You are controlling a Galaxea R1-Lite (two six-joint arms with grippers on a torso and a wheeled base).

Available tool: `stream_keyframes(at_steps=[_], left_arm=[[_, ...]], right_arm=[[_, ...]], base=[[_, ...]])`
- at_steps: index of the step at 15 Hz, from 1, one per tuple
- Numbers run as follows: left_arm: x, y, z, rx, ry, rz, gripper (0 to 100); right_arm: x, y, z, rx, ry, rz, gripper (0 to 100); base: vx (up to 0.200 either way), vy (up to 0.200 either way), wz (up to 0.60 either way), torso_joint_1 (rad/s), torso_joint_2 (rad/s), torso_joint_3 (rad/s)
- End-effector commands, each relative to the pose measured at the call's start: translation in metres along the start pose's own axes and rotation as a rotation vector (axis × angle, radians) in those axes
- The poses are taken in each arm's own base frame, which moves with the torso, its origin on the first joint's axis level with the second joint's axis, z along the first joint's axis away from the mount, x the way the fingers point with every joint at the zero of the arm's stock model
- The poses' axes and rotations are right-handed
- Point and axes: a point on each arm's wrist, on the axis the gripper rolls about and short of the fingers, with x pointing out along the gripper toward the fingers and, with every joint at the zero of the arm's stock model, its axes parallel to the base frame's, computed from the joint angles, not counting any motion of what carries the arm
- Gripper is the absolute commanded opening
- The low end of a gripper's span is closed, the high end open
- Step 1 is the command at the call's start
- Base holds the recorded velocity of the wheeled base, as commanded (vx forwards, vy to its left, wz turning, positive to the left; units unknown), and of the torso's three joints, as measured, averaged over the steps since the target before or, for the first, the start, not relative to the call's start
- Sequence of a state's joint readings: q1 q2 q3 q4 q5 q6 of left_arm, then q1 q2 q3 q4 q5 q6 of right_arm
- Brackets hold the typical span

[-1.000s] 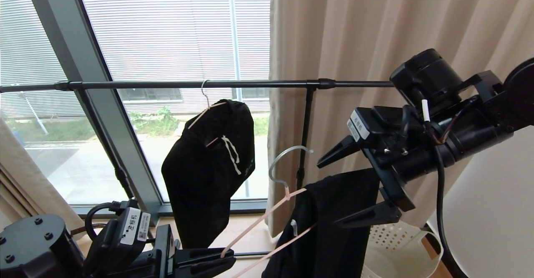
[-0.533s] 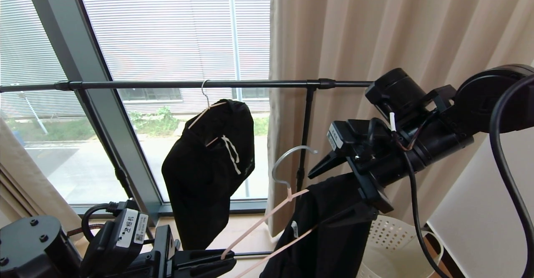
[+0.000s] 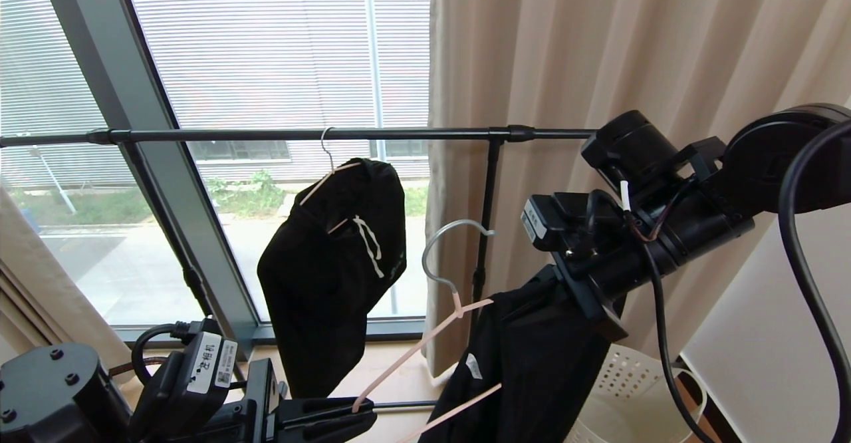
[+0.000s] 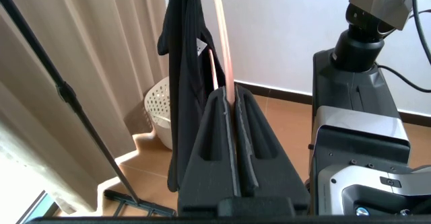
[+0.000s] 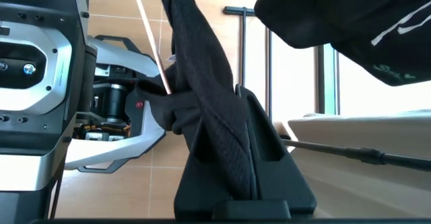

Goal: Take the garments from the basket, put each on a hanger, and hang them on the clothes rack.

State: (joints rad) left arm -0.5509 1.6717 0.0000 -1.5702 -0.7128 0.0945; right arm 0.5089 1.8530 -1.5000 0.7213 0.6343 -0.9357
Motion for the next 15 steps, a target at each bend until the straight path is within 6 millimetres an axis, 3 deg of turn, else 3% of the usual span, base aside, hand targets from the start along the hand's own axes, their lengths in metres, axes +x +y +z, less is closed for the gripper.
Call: stream_keyframes(at_steps=[1, 4, 5, 8, 11, 15], left_arm=[[0.0, 0.0, 0.0, 0.002, -0.001, 0.003, 0], [0.0, 0.0, 0.001, 0.009, -0.002, 0.001, 0], [-0.001, 0.0, 0.001, 0.01, -0.004, 0.003, 100], [-0.003, 0.005, -0.001, -0.011, 0.004, 0.028, 100], [-0.013, 0.022, -0.009, -0.072, 0.027, 0.135, 100], [-0.012, 0.037, 0.009, -0.222, -0.068, 0.169, 100]], right_arm=[[-0.004, 0.002, 0.002, -0.006, -0.005, -0.006, 0], [-0.008, 0.006, 0.003, -0.01, -0.008, -0.01, 0], [-0.008, 0.007, 0.003, -0.011, -0.009, -0.011, 0], [-0.008, 0.011, 0.001, -0.006, -0.001, -0.006, 0], [-0.014, 0.013, 0.002, -0.011, 0.016, -0.043, 0], [-0.021, 0.005, 0.004, 0.084, 0.079, -0.161, 0]], base=[[0.0, 0.0, 0.0, 0.0, 0.0, 0.0], [0.0, 0.0, 0.0, 0.0, 0.0, 0.0], [0.0, 0.0, 0.0, 0.0, 0.0, 0.0], [0.0, 0.0, 0.0, 0.0, 0.0, 0.0], [0.0, 0.0, 0.0, 0.0, 0.0, 0.0], [0.0, 0.0, 0.0, 0.0, 0.0, 0.0]])
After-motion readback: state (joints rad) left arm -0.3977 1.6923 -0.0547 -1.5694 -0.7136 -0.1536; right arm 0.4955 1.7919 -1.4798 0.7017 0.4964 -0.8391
